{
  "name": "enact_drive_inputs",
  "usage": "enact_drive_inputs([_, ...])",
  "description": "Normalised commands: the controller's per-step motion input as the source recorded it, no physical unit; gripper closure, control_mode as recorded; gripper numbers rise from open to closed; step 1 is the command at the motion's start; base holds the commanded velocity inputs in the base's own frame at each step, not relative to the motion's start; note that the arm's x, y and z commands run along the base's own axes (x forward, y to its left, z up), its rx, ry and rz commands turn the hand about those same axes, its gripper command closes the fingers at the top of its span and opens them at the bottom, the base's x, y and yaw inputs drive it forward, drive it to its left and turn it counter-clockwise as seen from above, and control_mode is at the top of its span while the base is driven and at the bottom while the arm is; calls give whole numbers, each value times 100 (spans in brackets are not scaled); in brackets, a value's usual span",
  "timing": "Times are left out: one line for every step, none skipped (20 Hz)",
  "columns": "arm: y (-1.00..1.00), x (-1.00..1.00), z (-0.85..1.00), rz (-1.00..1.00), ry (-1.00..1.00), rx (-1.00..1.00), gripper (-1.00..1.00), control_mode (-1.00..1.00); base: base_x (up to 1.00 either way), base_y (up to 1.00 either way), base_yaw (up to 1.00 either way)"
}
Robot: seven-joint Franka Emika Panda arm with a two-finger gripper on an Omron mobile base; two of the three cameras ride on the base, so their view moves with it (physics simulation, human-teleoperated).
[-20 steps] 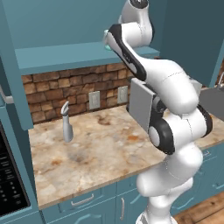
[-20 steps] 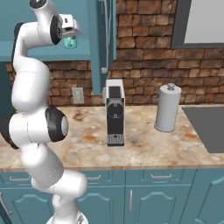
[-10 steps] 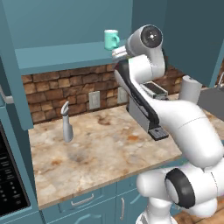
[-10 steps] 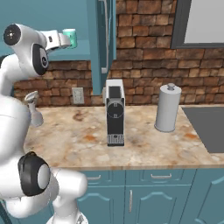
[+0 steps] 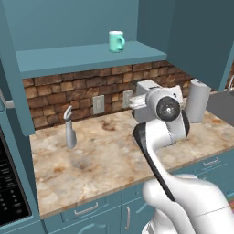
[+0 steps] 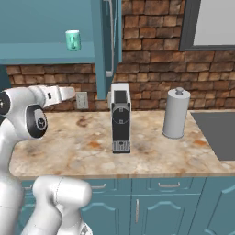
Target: Move the mug from next to the sink to the open cabinet. Then, move the bowl with the pear to the fridge to clear the area for faucet cleaning.
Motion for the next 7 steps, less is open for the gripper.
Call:
enact_drive_inputs([-34,-100,-100,-17,-2,0,-100,-100,0,0,0])
enact_drive_inputs([-33,-100,-100,-17,-2,0,-100,-100,0,0,0])
enact_drive_inputs([-34,-100,-100,-17,0,0,-100,-100,0,0,0])
enact_drive_inputs([-34,-100,-100,-16,0,0,-100,-100,0,0,0])
enact_drive_inputs([-26,-100,-99,-16,0,0,-100,-100,0,0,0])
enact_drive_inputs([-24,-100,-74,-15,0,0,-100,-100,0,0,0])
enact_drive_inputs([0,-100,-47,-6,0,0,-100,-100,0,0,0])
